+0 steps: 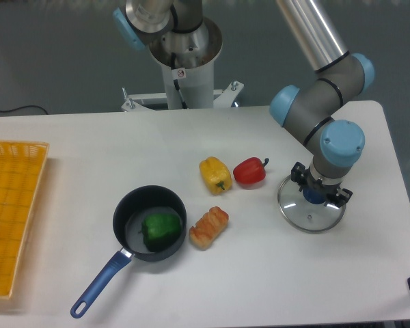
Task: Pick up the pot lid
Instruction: 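Close the gripper around the blue knob of the glass lid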
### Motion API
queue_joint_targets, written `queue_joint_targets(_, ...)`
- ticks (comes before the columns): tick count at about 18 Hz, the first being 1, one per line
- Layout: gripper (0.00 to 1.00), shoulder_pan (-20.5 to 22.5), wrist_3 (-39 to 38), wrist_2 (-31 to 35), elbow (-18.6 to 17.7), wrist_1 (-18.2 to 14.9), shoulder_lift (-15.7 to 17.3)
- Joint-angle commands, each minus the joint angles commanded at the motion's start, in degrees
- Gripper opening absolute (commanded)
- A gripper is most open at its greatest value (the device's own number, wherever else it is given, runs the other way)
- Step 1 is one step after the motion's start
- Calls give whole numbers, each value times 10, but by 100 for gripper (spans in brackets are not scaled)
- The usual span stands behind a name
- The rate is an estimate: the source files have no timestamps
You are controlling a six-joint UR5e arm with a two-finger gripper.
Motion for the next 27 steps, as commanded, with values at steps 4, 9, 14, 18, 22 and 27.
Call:
queue_joint_targets(4, 60, -1, -4, 1, 0, -2, 1)
queue_joint_targets(9, 57, -1, -4, 1, 0, -4, 2)
queue_joint_targets(14, 52, -1, -10, 1, 6, -5, 4)
queue_joint_targets(18, 52, -3, -12, 0, 18, -22, 7)
queue_joint_targets(22, 52, -9, -12, -2, 21, -29, 15)
queue_joint_targets(27, 52, -18, -32, -4, 27, -53, 26)
